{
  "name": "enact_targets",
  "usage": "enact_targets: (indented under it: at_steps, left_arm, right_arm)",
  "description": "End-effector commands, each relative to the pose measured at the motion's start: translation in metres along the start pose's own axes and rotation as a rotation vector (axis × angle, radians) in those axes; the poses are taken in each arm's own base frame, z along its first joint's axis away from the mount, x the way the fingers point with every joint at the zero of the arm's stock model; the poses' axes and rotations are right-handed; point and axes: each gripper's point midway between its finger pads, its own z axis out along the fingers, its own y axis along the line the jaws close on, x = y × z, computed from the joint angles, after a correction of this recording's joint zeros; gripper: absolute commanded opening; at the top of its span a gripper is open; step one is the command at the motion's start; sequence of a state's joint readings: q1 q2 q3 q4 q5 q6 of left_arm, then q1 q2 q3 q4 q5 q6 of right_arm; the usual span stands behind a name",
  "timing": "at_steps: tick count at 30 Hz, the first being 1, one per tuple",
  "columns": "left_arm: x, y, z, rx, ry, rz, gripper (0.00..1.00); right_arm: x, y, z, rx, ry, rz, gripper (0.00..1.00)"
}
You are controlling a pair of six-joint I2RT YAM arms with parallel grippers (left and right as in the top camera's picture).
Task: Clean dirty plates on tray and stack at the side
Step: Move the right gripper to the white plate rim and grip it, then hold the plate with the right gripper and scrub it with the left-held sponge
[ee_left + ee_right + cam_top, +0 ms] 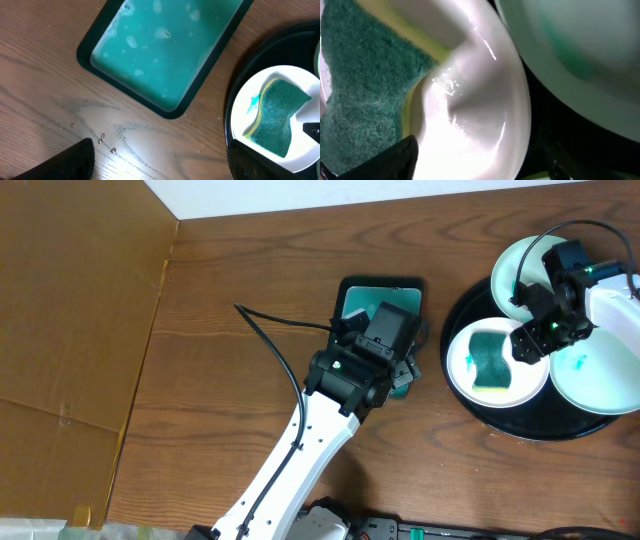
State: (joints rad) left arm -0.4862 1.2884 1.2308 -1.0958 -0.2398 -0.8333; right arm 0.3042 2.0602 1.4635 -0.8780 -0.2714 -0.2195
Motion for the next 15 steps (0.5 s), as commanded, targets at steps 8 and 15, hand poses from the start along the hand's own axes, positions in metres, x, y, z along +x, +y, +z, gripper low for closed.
enact_targets:
  at_steps: [8,15]
  left_arm:
    - [0.013,-0.040,0.004,0.182,0.099,0.092,0.85]
    - [0.019,-0.070,0.022,0.256,0.167,0.122,0.75]
  right_arm:
    - [0.012,-0.017,-0.001,0.086,0.048,0.180,0.52]
    - [0.011,-0.018,-0.001,0.087,0.043,0.180,0.34]
